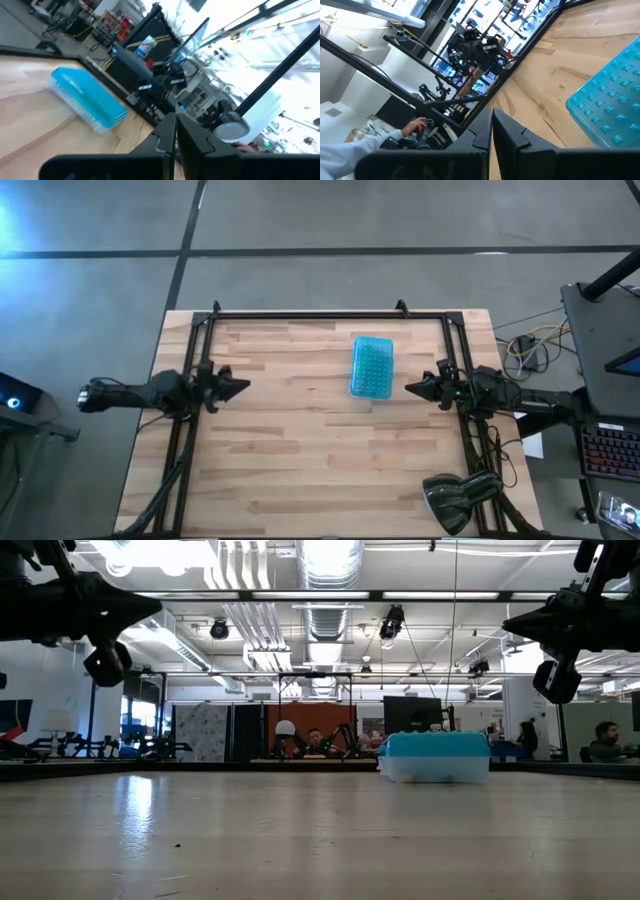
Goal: Pick & place school supplies into a supply box
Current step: Return to Home Position
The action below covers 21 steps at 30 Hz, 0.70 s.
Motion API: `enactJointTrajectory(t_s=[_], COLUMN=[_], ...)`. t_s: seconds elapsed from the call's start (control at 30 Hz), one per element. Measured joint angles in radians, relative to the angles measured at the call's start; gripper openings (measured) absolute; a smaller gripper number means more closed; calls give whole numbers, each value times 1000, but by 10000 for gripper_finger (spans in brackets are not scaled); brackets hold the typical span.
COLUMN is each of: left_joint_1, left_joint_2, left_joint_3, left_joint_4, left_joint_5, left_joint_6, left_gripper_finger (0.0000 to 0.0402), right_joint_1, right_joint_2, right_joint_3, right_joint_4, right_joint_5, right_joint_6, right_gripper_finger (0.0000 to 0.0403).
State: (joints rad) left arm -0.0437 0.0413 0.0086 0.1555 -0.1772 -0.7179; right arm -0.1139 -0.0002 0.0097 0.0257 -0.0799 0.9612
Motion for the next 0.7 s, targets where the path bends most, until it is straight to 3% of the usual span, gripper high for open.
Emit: enactJointTrajectory(t_s=[0.6, 0.7], left_joint_1=[0, 0], left_joint_2=[-41, -41], left_joint_3=[-1, 0], left_joint_4=[-19, -116], left_joint_5=[0, 5], left_joint_6=[0, 0], left_gripper_finger=[0, 0], right_joint_1=[0, 0], right_joint_2=[0, 0], right_joint_3=[0, 0], right_joint_4=[0, 0], right_joint_5=[0, 0], right_joint_6=[0, 0], right_gripper_finger=[9, 9])
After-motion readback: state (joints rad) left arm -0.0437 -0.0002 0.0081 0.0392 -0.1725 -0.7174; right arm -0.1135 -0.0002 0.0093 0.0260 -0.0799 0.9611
